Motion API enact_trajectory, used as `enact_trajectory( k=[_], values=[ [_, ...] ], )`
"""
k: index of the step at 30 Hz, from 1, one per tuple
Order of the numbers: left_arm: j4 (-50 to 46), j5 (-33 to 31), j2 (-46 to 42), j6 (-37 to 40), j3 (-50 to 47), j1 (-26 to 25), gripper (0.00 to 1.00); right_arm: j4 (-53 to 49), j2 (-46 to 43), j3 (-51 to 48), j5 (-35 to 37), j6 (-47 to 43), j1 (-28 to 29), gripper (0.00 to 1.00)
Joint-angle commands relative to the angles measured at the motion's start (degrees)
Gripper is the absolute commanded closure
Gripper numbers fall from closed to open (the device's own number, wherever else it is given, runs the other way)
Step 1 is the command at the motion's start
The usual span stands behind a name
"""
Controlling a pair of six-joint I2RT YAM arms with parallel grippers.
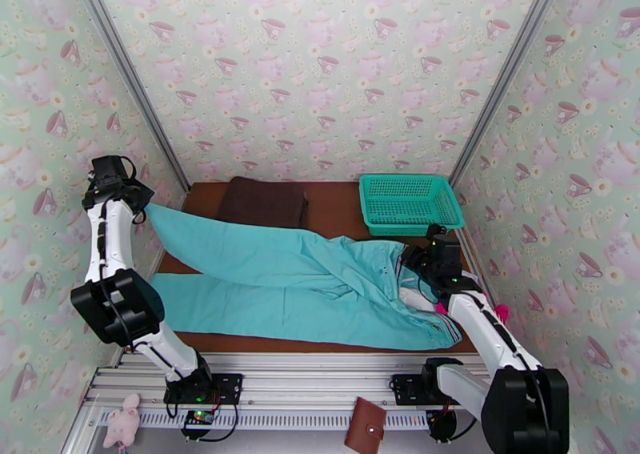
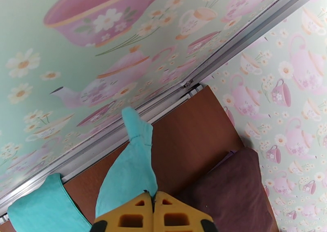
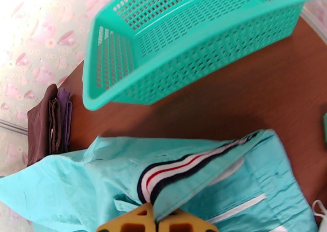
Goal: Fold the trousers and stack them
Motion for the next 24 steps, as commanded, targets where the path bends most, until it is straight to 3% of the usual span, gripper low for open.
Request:
enact_trajectory(
  k=[1,8,10,12,17,19,22,24],
  values=[
    [0.9,-1.2,-2.1,0.1,-0.1,-0.1,1.0,-13.2,2.8,8.7,4.0,-8.1,-1.4,1.0],
    [0.7,-2.0,-2.1,-0.4,-0.4,-0.1,1.0,-23.6,13.4,23.5,2.9,-19.0,-1.7,0.98],
    [0.4,-3.2,-2.2,-0.6,-0.2,0.0,1.0,-25.6,15.0,27.8,6.7,-21.5,-1.7,0.84],
    [0.1,-4.2,-2.3,-0.9,-0.1,0.1,1.0,-27.2,16.1,31.9,8.5,-24.2,-1.6,0.79],
    [-0.2,-5.7,-2.2,-1.5,0.3,0.4,1.0,-30.5,18.4,39.6,9.1,-31.5,-1.6,0.83],
    [-0.5,-5.9,-1.9,-1.7,0.7,0.8,1.0,-29.3,18.0,40.3,10.8,-32.9,-1.7,1.0],
    [-0.2,-5.3,-1.9,-1.7,0.6,1.2,1.0,-25.9,16.2,38.3,8.3,-30.3,-1.8,1.0],
    [0.8,-4.9,-2.4,-1.9,-0.6,1.2,1.0,-25.2,15.4,34.9,5.6,-24.4,-1.8,0.58]
  ],
)
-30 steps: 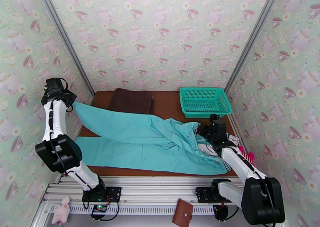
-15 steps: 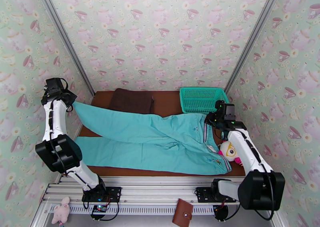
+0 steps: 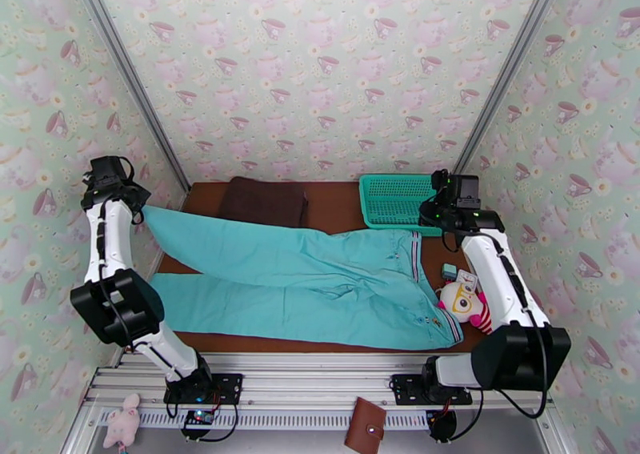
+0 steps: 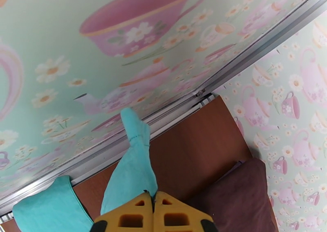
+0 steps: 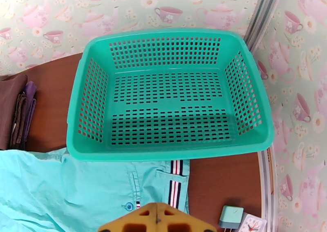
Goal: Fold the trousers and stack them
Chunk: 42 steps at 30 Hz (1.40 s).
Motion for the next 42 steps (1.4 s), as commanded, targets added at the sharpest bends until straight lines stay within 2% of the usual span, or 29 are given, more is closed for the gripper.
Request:
enact_trajectory(
  k=[1,4,6,11,18,23,27,34,39,42],
  values=[
    [1.5,-0.7,-2.6,-1.0,-1.3,0.6,1.0,1.0,-1.8,-5.5,-2.3,7.6,-0.4,0.55],
    [2.0,-0.1,-2.8,-1.1,-1.9,0.4,1.0,6.5,-1.8,-15.7,-1.3,15.3,-0.4,0.48],
    [1.9,0.2,-2.7,-1.0,-1.6,0.5,1.0,8.7,0.4,-19.7,0.2,16.3,-0.6,0.51],
    [2.2,0.9,-2.7,-0.8,-1.4,0.5,1.0,18.8,3.3,-24.0,-1.0,15.3,-3.5,0.51],
    [3.0,1.8,-2.5,-0.7,-2.7,0.5,1.0,31.4,9.3,-23.8,-2.4,13.6,-6.0,0.5],
    [2.6,1.9,-2.4,-0.2,-1.9,0.5,1.0,38.5,15.8,-23.4,-12.4,16.6,-10.3,0.54],
    [2.5,1.9,-2.3,-0.1,-1.7,0.5,1.0,45.7,17.5,-25.9,-16.6,18.6,-11.4,0.58],
    [3.0,2.3,-2.4,-0.2,-2.4,0.4,1.0,53.3,22.0,-26.6,-29.1,23.3,-13.4,0.6],
    [3.0,2.6,-2.3,-0.1,-2.3,0.4,1.0,50.4,22.7,-25.9,-30.7,22.7,-13.7,0.61],
    [3.0,2.8,-2.3,-0.1,-2.2,0.4,1.0,50.2,22.0,-26.3,-31.2,22.6,-13.8,0.67]
  ],
)
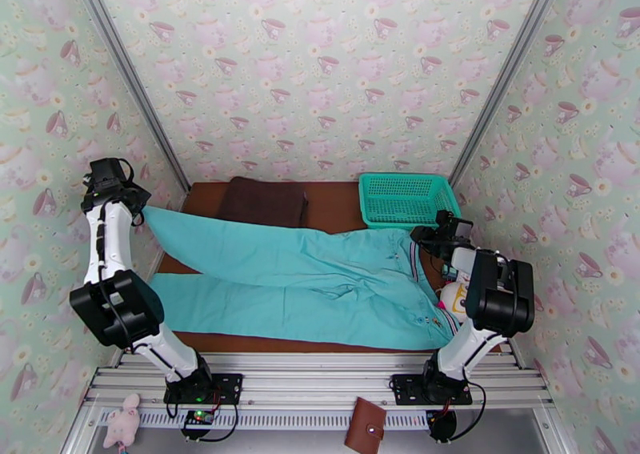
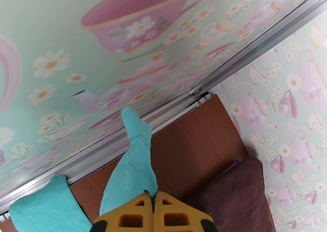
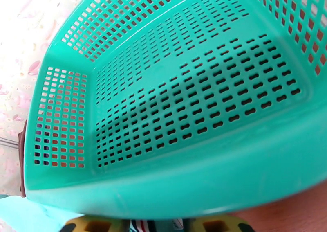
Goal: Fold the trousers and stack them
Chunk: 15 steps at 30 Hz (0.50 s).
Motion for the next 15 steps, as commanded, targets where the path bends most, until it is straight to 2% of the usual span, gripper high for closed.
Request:
enact_trajectory(
  k=[1,5,7,8,12,15],
  values=[
    [1.5,1.2,-1.4,0.3,-0.2,0.3,1.0,0.5,-0.6,-0.8,-3.5,0.7,-0.3,0.69],
    [1.6,1.3,-1.4,0.2,-0.6,0.4,1.0,-1.7,-1.6,-0.9,-3.9,0.3,-0.3,0.76],
    [1.7,1.4,-1.5,0.1,-0.8,0.3,1.0,-3.0,-1.8,-0.8,-4.0,-0.3,-0.3,0.96],
    [1.7,1.4,-1.4,0.2,-0.8,0.3,1.0,-3.4,-1.9,-0.7,-4.1,-0.5,-0.3,1.0],
    [1.1,1.2,-1.6,0.3,-0.4,0.3,1.0,-4.3,-5.7,-1.5,-5.1,-1.0,-0.3,1.0],
    [0.3,0.5,-1.7,0.4,0.1,0.6,1.0,-8.3,-12.6,-1.5,-5.3,-2.8,-0.3,1.0]
  ],
)
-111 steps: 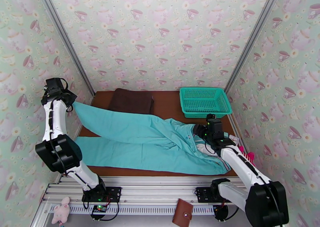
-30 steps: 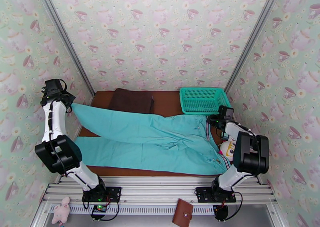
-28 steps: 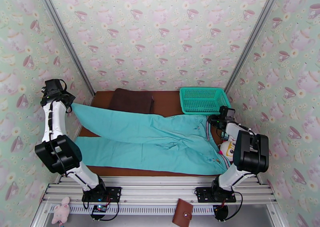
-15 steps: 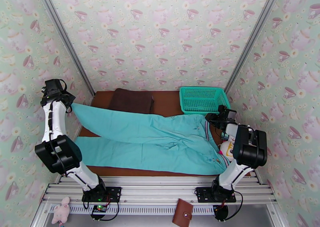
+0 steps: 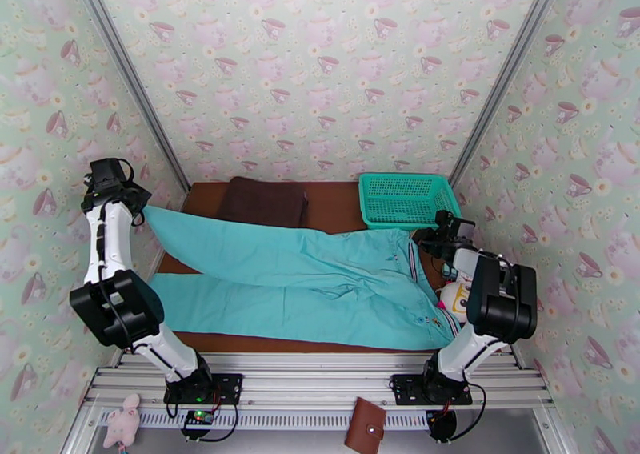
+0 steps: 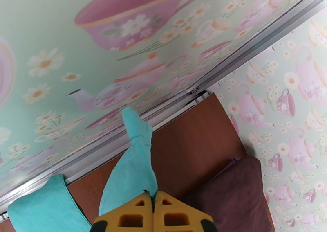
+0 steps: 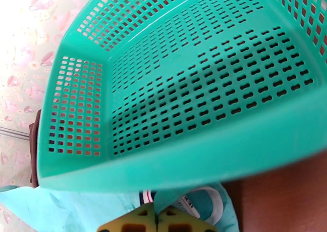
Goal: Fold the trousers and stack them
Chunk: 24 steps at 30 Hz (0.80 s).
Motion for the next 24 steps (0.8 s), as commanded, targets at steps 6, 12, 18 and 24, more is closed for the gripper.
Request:
enact_trajectory(
  k=[6,12,18,24],
  values=[
    [-0.2,-0.9,-2.8,-0.7,0.0,1.4,1.0,-16.8,-21.0,4.6,5.3,-9.7,-0.3,1.0],
    [-1.3,-2.3,-4.3,-4.2,-0.1,4.4,1.0,-12.7,-27.9,6.6,16.3,-11.6,-0.9,1.0],
    [-0.5,0.0,-2.8,-4.3,1.4,7.1,1.0,-6.8,-22.9,13.0,16.1,-8.8,-1.8,1.0],
    [0.2,2.0,-3.2,-4.3,0.4,6.7,1.0,8.2,-19.6,11.6,11.2,1.0,-1.8,1.0]
  ],
)
